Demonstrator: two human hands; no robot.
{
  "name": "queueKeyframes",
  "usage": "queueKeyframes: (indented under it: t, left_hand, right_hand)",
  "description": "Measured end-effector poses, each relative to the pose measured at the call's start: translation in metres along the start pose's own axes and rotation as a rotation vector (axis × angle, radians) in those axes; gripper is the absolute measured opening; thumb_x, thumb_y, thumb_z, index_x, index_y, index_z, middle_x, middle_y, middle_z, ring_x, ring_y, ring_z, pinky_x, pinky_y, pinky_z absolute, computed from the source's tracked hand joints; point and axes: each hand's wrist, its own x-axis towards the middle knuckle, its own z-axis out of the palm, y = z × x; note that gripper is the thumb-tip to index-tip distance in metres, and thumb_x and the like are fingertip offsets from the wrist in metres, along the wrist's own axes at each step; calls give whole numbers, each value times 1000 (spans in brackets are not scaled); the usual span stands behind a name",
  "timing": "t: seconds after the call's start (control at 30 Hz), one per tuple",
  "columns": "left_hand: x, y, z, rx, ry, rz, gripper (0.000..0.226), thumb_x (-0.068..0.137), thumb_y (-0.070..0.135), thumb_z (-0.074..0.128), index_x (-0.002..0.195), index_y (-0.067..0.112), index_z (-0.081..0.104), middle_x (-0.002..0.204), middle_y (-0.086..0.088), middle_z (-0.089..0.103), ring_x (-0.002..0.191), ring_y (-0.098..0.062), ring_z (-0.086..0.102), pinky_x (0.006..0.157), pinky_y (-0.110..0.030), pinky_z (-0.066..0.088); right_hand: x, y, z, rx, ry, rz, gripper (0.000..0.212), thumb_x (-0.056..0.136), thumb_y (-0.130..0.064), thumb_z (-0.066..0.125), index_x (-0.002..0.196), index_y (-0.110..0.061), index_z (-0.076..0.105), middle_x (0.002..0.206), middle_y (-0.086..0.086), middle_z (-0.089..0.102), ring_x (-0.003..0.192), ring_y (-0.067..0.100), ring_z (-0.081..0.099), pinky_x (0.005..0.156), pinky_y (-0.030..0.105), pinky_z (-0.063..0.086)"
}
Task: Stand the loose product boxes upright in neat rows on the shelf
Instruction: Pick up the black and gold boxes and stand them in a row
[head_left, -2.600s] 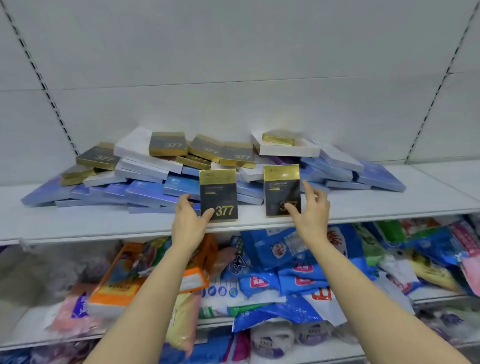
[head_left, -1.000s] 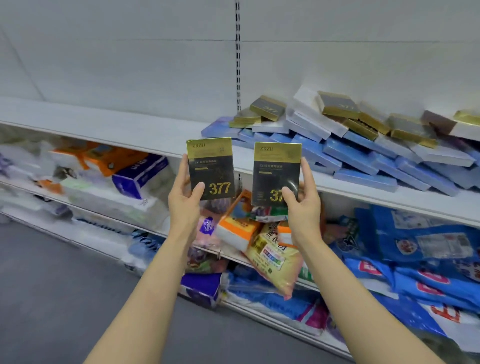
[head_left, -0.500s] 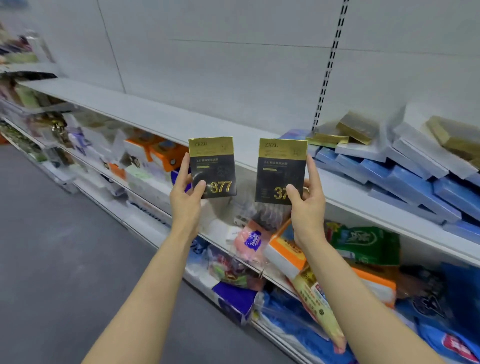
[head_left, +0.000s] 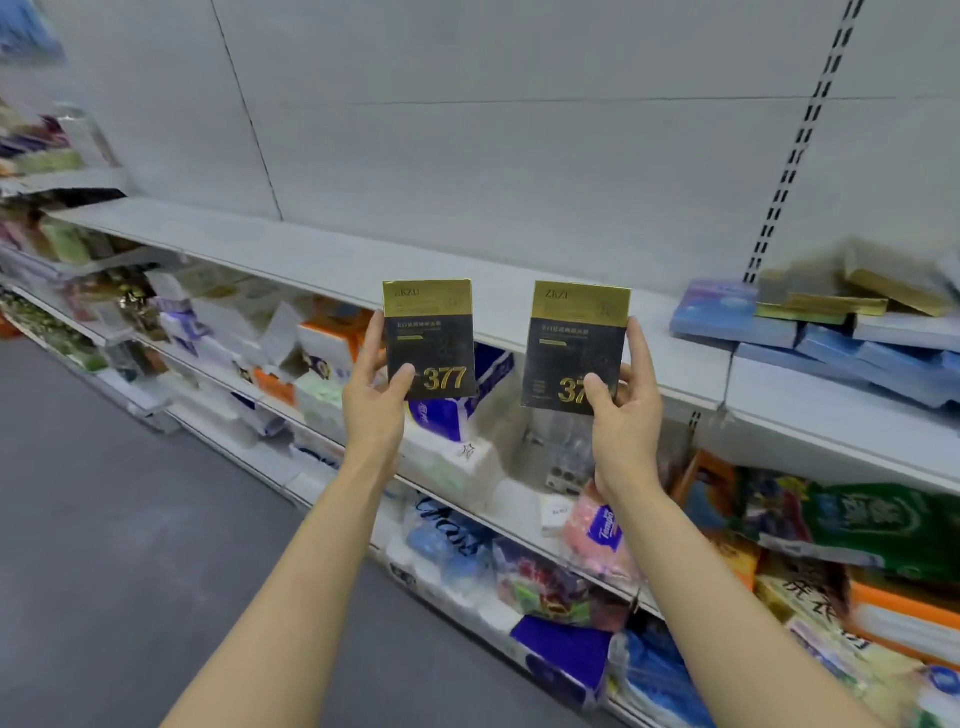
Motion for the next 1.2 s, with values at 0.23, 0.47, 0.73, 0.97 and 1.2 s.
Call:
queueKeyframes:
  t: [0.23, 0.47, 0.73, 0.97, 1.2]
  left_hand:
    - [75, -17, -30, -10, -44, -9, 67, 97, -3, 53, 149, 37, 40, 120, 10, 59, 97, 14, 59, 70, -7, 50]
    - [176, -52, -55, -2, -71, -24, 66, 97, -3, 53, 146, 41, 42, 122, 2, 63, 111, -9, 62, 77, -22, 56]
    - [294, -81, -72, -21, -67, -66, 59, 98, -2, 51, 148, 28, 44, 127, 2, 67, 112, -15, 66, 88, -31, 56]
    - [402, -113, -61, 42, -177, -104, 43, 96, 2, 54, 132, 25, 59, 122, 2, 69, 118, -22, 62, 104, -48, 48]
    - [500, -148, -39, 92, -453, -217, 36, 100, 10, 54, 132, 25, 49, 126, -2, 64, 117, -22, 61, 103, -48, 49]
  right_hand:
    - [32, 21, 75, -6, 29, 15, 65, 98, -2, 50, 147, -42, 34, 133, 1, 56, 112, 11, 58, 66, 9, 50]
    - [104, 52, 151, -37, 63, 27, 58, 100, -10, 51, 148, -37, 32, 121, -7, 57, 105, 5, 60, 69, 12, 53]
    - [178, 78, 221, -79, 44, 8, 51, 99, -9, 52, 144, -29, 39, 122, -4, 58, 105, 5, 60, 75, 12, 52]
    - [213, 113, 272, -92, 122, 40, 49, 98, -2, 50, 136, -31, 44, 112, -10, 59, 87, -13, 60, 63, 7, 48]
    - [249, 139, 344, -112, 269, 50, 48, 98, -5, 51, 136, -34, 45, 112, -8, 62, 97, 4, 63, 66, 12, 51]
